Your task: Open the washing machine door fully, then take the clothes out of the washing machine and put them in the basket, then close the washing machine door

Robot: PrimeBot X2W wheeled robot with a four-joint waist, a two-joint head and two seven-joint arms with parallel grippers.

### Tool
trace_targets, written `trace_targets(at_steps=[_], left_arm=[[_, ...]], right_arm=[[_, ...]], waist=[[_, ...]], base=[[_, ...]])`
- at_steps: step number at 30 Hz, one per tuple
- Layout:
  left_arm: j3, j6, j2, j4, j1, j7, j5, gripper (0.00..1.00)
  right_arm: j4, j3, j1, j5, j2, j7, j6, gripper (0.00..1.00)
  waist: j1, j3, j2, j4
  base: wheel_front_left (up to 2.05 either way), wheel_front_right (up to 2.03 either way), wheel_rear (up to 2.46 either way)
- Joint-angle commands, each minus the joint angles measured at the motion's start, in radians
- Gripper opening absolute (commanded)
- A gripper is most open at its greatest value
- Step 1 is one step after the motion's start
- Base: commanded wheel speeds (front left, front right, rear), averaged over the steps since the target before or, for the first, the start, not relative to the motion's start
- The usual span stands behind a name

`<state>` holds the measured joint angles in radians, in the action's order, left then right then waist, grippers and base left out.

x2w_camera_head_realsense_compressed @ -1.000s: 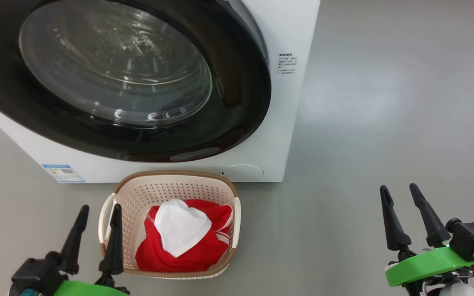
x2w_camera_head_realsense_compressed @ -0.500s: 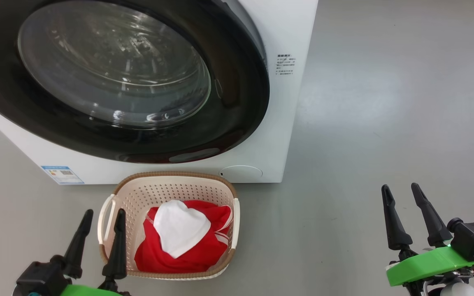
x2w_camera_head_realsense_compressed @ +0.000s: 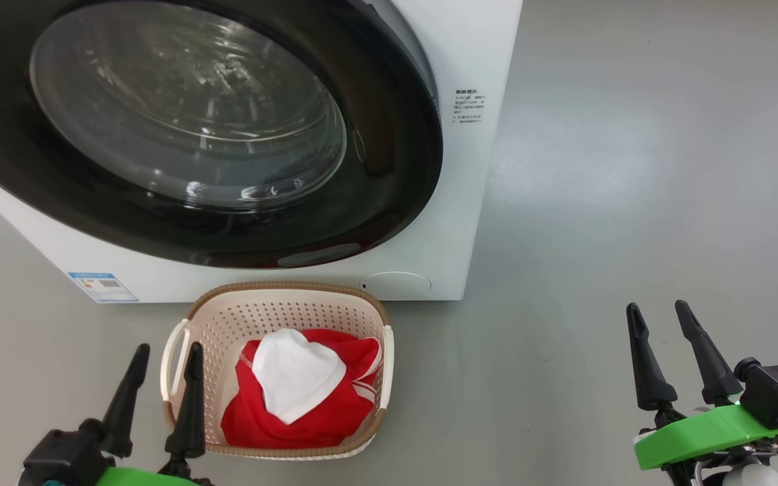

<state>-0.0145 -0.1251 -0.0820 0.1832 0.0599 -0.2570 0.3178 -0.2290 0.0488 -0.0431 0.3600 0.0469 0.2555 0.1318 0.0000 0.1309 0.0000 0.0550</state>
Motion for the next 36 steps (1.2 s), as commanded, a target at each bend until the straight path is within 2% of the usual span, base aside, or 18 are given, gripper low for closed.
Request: trace_targets(at_steps=[1, 11, 12, 19, 26, 31, 36], left_arm=[[-0.037, -0.006, -0.021, -0.025, 0.011, -0.005, 0.003, 1.0], [-0.045, -0.006, -0.019, -0.03, 0.013, -0.005, 0.003, 1.0], [-0.009, 0.001, 0.001, 0.002, 0.0, 0.0, 0.0, 0.0], [0.008, 0.001, 0.036, 0.102, -0.005, 0.002, 0.001, 0.0], [0.005, 0.001, 0.034, 0.096, -0.005, 0.018, 0.065, 0.0], [0.002, 0.002, 0.032, 0.095, -0.002, 0.031, 0.118, 0.0], [0.0, 0.002, 0.031, 0.095, 0.001, 0.044, 0.171, 0.0]], right_arm=[[0.026, -0.025, -0.001, 0.002, 0.003, 0.006, -0.001, 1.0], [0.026, -0.022, -0.007, 0.0, 0.003, 0.006, -0.001, 1.0], [-0.004, 0.0, 0.0, 0.0, 0.0, 0.0, 0.0, 0.0], [-0.11, -0.001, 0.002, 0.001, -0.027, -0.001, 0.0, 0.0], [-0.1, -0.003, 0.003, 0.065, -0.022, -0.015, 0.0, 0.0], [-0.099, -0.004, -0.001, 0.118, -0.018, -0.026, 0.0, 0.0], [-0.097, -0.005, -0.005, 0.171, -0.014, -0.038, 0.0, 0.0]], waist=[[0.0, 0.001, 0.0, 0.0], [0.0, 0.005, 0.0, -0.001], [0.0, 0.005, 0.0, -0.001], [0.0, 0.005, 0.0, -0.001], [0.0019, -0.003, 0.0, -0.004], [0.0002, -0.007, 0.0, -0.006], [0.0001, -0.012, 0.0, -0.008]], base=[[0.0, 0.0, 0.0], [0.0, 0.0, 0.0], [0.0, 0.0, 0.0], [0.0, 0.0, 0.0], [0.0, 0.0, 0.0], [0.0, 0.0, 0.0], [0.0, 0.0, 0.0]])
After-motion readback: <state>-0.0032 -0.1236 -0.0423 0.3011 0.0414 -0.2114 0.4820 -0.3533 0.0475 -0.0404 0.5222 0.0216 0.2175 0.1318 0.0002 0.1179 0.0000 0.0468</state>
